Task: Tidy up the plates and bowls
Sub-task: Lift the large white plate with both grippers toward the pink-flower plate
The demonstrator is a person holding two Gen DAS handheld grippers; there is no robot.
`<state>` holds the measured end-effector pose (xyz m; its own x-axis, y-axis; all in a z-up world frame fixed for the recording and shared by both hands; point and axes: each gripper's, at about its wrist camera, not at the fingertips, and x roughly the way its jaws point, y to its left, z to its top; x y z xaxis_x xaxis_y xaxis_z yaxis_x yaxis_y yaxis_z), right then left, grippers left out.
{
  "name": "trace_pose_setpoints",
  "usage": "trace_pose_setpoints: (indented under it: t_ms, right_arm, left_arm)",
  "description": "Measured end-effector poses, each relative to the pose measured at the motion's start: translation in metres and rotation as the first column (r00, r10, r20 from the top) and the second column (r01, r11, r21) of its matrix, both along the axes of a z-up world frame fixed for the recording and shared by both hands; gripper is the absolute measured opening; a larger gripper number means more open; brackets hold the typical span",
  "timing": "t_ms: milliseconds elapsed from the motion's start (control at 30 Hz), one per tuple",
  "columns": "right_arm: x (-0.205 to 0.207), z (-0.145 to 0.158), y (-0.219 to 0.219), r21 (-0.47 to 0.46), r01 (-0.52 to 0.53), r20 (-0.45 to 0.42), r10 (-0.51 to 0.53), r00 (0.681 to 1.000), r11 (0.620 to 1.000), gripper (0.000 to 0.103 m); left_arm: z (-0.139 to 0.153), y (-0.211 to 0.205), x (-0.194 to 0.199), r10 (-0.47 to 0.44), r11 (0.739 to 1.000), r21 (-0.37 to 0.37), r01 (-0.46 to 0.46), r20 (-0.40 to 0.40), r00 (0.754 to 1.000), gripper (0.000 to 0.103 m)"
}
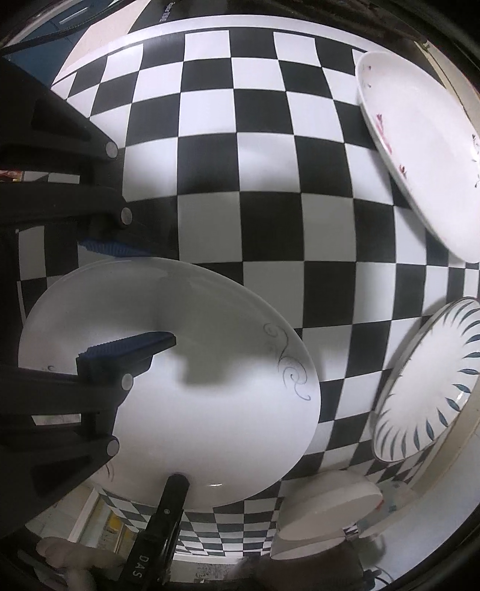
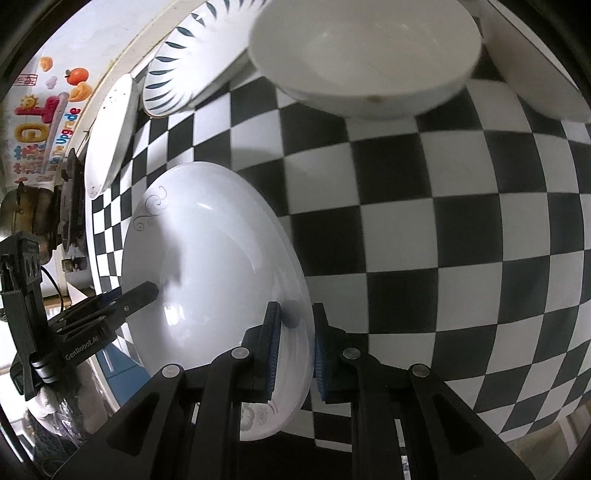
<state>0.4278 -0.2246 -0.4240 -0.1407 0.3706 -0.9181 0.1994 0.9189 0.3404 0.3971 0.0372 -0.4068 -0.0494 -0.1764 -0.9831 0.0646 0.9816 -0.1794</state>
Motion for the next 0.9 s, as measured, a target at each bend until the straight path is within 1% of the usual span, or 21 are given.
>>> trace_pose_setpoints:
  t_ms: [100,200,567,800,900]
  right_arm:
    - [-0.004,-0.003,-0.005,0.003,0.003,-0.001,-0.003,1.0,1.0,0.018]
    - [-0.004,-0.007,-0.003,0.006,0.002,0.002,-0.002,1.0,1.0,0.018]
    - [0.003,-0.011,0.007,0.024,-0.014,0.006,0.014,1.0,1.0,0.018]
    - [0.005,-0.012,0.011,0.025,-0.029,-0.001,0.029,1.0,0.999,0.018]
    - [0.005,-0.013,0.012,0.029,-0.029,-0.009,0.03,1.0,0.999,0.018]
  left_arm:
    - [-0.003,-0.004,0.0,0.0,1.0,0.013,0.0,-0.005,1.0,0.035]
    - [-0.008,-0.006,0.001,0.008,1.0,0.028,-0.007,-0.014,1.0,0.035]
    - [-0.012,-0.016,0.001,0.031,0.998,0.054,-0.03,-0.011,0.999,0.035]
    - [-0.013,-0.011,0.001,0.04,0.997,0.059,-0.039,-0.009,0.999,0.035]
    - [-0.011,-0.011,-0.004,0.049,0.996,0.08,-0.049,-0.002,0.999,0.035]
